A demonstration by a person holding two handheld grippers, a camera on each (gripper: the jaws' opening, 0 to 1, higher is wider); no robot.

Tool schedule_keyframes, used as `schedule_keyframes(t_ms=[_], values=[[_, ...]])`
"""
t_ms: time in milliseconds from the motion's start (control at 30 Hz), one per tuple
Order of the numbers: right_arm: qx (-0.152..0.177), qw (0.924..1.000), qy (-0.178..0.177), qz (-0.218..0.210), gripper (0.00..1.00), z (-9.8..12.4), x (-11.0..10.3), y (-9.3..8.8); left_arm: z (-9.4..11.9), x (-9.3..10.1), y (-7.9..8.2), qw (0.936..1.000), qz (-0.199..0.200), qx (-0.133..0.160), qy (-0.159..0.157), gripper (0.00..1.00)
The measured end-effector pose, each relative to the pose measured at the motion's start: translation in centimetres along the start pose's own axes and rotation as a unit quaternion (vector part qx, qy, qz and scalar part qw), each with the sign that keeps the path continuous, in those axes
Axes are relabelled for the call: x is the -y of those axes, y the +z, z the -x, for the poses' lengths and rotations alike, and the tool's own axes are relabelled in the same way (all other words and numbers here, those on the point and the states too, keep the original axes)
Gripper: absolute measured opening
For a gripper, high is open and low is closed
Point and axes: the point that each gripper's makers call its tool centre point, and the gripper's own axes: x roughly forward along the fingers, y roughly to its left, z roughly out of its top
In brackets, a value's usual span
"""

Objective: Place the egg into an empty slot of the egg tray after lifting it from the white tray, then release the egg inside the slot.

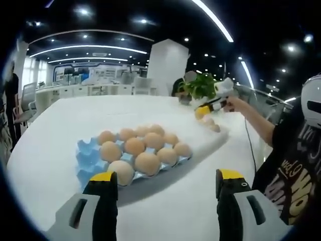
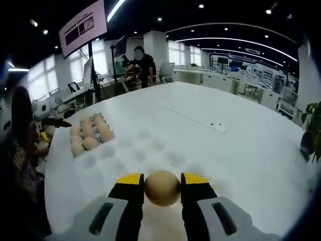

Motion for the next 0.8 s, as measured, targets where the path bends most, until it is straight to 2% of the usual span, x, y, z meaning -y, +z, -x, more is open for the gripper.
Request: schedule_keyframes(t_ms=[467, 800], values=[[-0.001, 0.9980, 0.058, 0.025, 0.30, -2.2, -4.3, 1.6, 0.4, -0.7, -0.3, 0.9999, 0.005, 0.000, 0.009, 0.81], [0.001, 0.9963, 0.079, 0.034, 0.30, -3.3, -6.0, 2.3, 0.8, -1.2, -0.3, 0.9998, 0.009, 0.003, 0.017, 0.81]])
